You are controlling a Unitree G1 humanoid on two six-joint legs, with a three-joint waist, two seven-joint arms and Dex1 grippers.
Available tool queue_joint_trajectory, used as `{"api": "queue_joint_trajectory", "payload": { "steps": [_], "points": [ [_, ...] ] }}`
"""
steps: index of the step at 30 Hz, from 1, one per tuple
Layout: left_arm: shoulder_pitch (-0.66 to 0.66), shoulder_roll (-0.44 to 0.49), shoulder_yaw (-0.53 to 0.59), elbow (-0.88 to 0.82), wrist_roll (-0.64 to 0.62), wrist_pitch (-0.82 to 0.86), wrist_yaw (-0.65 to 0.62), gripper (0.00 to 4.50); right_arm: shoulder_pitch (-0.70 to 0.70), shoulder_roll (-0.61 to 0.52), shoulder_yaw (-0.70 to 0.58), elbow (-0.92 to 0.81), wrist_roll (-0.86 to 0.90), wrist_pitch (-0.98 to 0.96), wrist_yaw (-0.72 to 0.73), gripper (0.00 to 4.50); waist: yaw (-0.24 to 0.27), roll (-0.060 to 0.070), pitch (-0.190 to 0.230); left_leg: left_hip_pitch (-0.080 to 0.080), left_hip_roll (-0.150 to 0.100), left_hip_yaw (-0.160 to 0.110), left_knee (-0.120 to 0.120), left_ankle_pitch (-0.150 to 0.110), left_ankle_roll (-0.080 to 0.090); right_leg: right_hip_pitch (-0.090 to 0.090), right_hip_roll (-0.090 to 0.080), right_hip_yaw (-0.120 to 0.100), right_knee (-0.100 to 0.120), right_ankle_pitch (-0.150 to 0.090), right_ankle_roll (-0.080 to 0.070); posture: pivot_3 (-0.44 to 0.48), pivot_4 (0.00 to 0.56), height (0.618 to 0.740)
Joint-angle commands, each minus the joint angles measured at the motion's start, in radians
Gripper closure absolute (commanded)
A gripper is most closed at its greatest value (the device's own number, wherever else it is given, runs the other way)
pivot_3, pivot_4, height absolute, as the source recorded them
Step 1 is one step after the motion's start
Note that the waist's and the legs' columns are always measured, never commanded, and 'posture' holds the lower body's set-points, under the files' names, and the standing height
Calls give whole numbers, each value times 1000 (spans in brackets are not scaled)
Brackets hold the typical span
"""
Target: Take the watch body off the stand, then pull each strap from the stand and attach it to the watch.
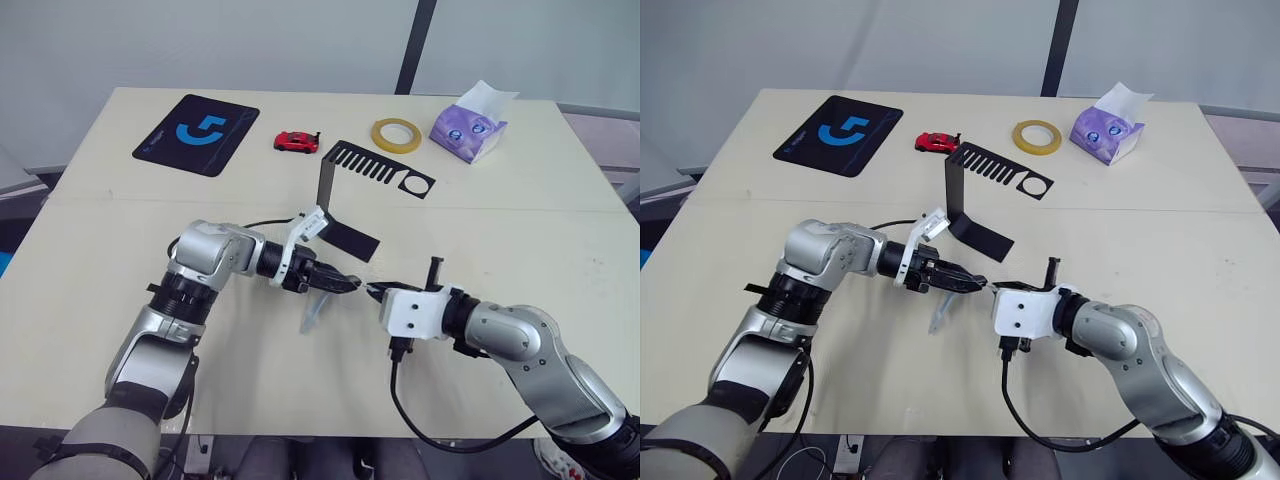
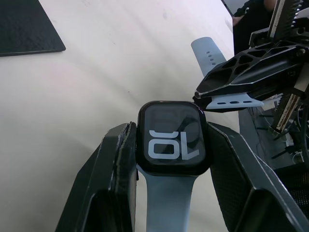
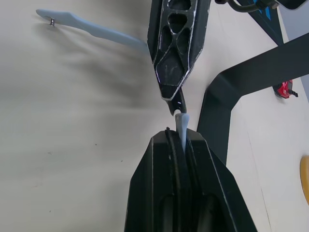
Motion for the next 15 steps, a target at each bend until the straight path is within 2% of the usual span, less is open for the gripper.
{"api": "queue_joint_trajectory", "payload": {
  "steps": [1,15],
  "points": [
    [-27,-5,10,-14,-20,-9,-4,2779,8,1,-39,-23,-14,-18,-4,4500,0,0,0,0,0,0,0,0,0,0,0,0,0,0,0,0,150,738],
    [-19,-10,10,-37,-31,6,1,2779,-8,22,-37,-4,-29,-21,-11,4500,0,0,0,0,0,0,0,0,0,0,0,0,0,0,0,0,150,738]
  ]
}}
